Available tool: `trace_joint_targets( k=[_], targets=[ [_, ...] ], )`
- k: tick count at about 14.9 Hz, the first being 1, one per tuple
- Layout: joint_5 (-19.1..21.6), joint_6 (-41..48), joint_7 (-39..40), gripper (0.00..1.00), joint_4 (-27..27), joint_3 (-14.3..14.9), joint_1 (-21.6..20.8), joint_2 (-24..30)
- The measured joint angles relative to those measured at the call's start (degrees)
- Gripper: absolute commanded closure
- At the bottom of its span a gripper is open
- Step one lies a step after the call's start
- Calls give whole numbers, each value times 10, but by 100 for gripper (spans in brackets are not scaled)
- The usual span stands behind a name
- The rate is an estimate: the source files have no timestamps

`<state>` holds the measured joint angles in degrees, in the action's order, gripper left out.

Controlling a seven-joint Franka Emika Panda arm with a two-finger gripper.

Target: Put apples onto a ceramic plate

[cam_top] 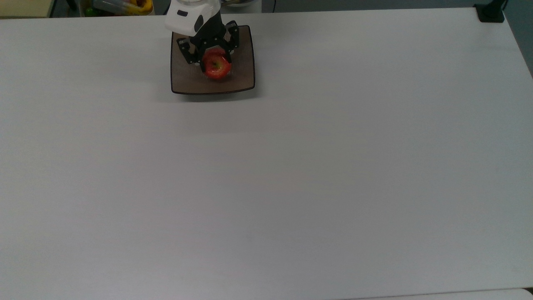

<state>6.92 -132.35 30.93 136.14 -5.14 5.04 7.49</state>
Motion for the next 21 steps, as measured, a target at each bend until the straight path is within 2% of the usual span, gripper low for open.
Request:
trace_joint_targets(
  k=[1,2,3,11,14,16,21],
  targets=[
    [0,-1,0,28,0,0,0,0],
    [0,-1,0,7,0,0,0,0],
    [0,-1,1,1,0,0,0,1],
    [0,9,1,0,1,0,1,2],
    [0,44,0,0,-16,0,1,10],
    [7,89,-27,0,-47,0,1,18],
    [16,256,-160,0,-199,1,2,31]
  ],
)
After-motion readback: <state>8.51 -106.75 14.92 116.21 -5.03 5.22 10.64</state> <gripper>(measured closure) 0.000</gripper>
